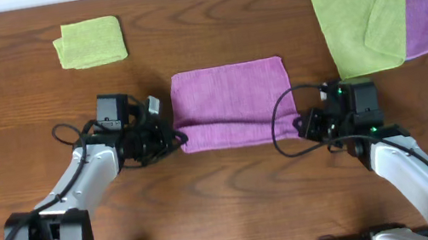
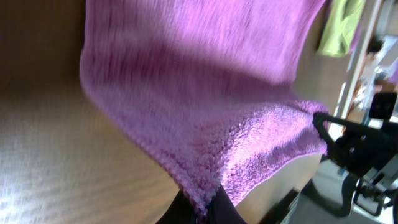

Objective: Fold the cloth
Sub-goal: 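Lift the bottom edge and fold it up over the top edge with both grippers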

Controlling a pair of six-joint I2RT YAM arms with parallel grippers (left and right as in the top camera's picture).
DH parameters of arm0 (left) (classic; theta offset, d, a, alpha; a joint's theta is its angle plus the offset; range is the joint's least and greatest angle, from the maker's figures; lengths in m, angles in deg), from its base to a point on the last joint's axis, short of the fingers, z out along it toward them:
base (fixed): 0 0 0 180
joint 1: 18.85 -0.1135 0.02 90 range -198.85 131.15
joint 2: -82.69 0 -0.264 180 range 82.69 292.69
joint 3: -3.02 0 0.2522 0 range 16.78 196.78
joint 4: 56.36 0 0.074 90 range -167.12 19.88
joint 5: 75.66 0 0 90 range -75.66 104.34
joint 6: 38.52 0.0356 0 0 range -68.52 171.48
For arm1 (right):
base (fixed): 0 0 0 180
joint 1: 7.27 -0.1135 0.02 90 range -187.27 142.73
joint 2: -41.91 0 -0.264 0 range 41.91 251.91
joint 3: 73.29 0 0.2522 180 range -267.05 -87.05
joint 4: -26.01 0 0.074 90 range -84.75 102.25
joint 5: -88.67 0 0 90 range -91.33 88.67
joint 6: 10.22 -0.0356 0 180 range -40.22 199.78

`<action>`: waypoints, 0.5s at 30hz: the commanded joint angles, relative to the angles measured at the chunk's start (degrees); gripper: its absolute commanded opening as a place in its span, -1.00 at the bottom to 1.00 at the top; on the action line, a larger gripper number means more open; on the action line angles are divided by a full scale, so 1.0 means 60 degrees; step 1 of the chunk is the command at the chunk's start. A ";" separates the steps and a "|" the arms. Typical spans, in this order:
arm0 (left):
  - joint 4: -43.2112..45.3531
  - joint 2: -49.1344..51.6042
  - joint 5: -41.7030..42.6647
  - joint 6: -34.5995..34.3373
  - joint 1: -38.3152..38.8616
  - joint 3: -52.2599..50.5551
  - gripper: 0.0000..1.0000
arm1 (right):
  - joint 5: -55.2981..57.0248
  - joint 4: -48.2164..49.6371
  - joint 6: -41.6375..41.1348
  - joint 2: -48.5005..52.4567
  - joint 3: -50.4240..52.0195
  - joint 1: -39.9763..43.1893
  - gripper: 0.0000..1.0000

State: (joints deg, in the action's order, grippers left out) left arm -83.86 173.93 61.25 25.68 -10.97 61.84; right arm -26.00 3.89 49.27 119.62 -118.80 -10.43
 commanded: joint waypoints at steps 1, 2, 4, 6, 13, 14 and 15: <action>0.0670 -0.0022 -0.0503 -0.1140 -0.0062 0.0011 -0.89 | 0.0528 0.0495 0.0204 -0.0007 0.0022 -0.0080 -0.97; 0.0925 -0.0018 -0.0616 -0.1322 -0.0062 0.0011 -0.88 | 0.0590 0.0707 0.0208 0.0055 0.0022 -0.0080 -0.97; 0.1424 -0.0011 -0.0918 -0.1792 -0.0062 0.0011 -0.88 | 0.0652 0.1293 0.0211 0.0266 0.0018 -0.0080 -0.97; 0.1843 0.0047 -0.1155 -0.2018 -0.0058 0.0011 -0.88 | 0.0801 0.1807 0.0208 0.0576 -0.0033 -0.0076 -0.98; 0.3668 0.0925 -0.1497 -0.2947 -0.0058 0.0015 -0.88 | 0.0947 0.2630 0.0350 0.1953 -0.0878 -0.0076 -0.97; 0.4007 0.1100 -0.1501 -0.3056 -0.0058 0.0022 -0.89 | 0.1042 0.2626 0.0459 0.2204 -0.1140 -0.0076 -0.98; 0.4317 0.1253 -0.1501 -0.3169 -0.0058 0.0025 -0.88 | 0.1053 0.2623 0.0579 0.2390 -0.1341 -0.0076 -0.97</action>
State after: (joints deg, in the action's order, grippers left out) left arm -60.17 178.79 54.72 10.42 -10.91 61.80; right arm -22.63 19.27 50.43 131.47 -123.04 -10.84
